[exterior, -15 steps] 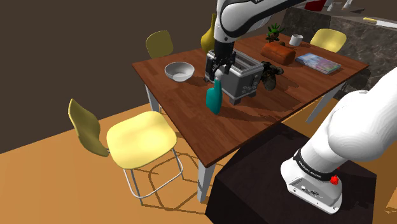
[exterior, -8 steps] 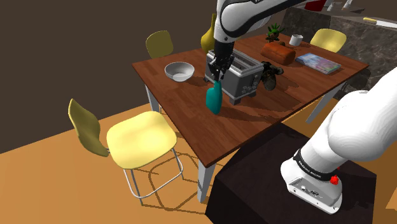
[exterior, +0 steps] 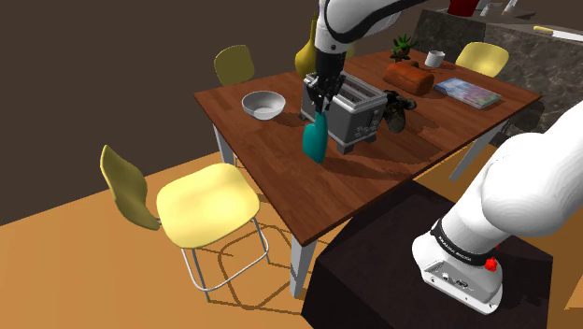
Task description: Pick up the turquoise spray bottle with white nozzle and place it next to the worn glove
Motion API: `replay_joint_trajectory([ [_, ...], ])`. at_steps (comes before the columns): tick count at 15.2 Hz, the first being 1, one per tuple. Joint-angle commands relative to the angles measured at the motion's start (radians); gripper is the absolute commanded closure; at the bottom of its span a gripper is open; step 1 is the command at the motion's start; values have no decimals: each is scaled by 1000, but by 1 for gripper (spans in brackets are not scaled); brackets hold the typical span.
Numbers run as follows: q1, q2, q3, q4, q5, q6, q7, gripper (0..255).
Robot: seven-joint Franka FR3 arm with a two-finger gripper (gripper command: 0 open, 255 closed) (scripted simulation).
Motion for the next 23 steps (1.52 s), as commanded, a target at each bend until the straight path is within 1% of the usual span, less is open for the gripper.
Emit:
replay_joint_trajectory([
  [1,0,-11,1,15,0,-26,1,255],
  [12,1,-45,2,131,-1,-176,2,255],
  [23,1,-52,3,273,0,-325,1,255],
])
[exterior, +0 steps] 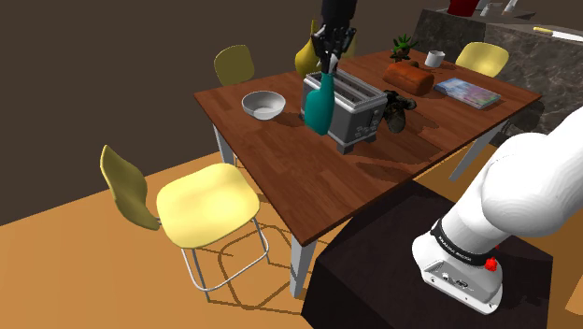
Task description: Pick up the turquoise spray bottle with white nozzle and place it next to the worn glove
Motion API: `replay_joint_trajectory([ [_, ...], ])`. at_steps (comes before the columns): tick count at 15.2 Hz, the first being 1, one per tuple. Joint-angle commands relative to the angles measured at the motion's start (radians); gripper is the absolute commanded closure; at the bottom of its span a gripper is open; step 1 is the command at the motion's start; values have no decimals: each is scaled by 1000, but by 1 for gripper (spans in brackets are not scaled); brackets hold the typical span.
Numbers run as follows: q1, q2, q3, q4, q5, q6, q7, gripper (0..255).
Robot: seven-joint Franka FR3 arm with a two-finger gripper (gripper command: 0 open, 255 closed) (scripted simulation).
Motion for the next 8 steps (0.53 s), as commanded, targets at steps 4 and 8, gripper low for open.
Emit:
replay_joint_trajectory([
  [4,1,5,1,74,1,-69,1,255],
  [8,1,13,1,135,1,-123,1,255],
])
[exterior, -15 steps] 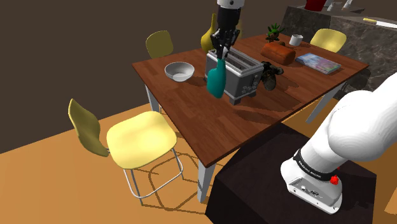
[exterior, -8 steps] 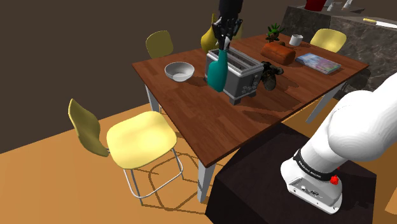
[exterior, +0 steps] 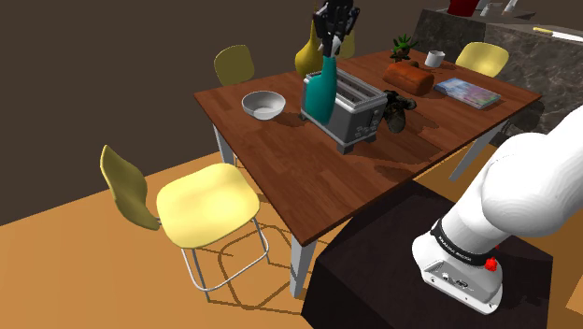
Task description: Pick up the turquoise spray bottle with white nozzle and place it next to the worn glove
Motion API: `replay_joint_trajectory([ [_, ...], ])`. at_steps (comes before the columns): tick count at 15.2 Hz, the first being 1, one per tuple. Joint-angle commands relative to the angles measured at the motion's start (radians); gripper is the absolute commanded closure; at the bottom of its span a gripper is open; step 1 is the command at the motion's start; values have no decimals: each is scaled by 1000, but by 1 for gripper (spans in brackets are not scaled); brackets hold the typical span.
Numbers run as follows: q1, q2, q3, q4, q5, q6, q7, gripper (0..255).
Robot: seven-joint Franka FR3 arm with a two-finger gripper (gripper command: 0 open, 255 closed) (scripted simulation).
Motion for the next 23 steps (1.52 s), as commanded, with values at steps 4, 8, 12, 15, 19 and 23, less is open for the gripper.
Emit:
replay_joint_trajectory([
  [4,0,12,1,82,1,-70,0,255],
  [8,1,26,1,152,1,-126,0,255],
  [12,1,45,0,227,2,-182,-1,255],
  [15,1,62,0,287,3,-225,-2,255],
  [19,1,89,0,373,4,-285,-2,255],
  [23,1,121,-1,468,5,-347,-4,255],
])
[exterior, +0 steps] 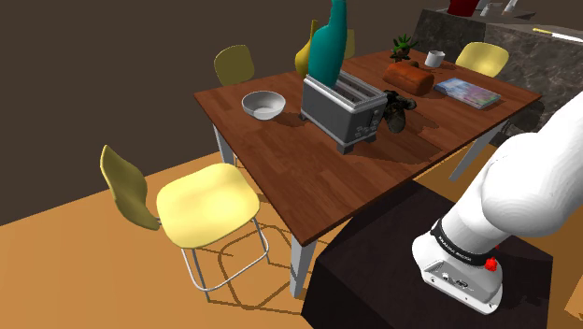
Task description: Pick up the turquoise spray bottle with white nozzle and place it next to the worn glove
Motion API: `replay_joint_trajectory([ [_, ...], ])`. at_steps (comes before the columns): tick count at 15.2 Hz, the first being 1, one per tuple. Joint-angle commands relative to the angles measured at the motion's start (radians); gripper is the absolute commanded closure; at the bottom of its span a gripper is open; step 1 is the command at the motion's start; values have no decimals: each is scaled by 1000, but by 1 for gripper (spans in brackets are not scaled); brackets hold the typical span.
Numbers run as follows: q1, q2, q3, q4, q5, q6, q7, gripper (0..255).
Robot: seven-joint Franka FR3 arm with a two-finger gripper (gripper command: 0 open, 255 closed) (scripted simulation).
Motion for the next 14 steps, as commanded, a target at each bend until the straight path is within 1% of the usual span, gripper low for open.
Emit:
replay_joint_trajectory([
  [1,1,14,1,43,1,-29,1,255],
  [7,-52,-94,-78,-68,-24,-24,-134,255],
  [14,-109,-172,-183,-135,-68,-29,-299,255],
])
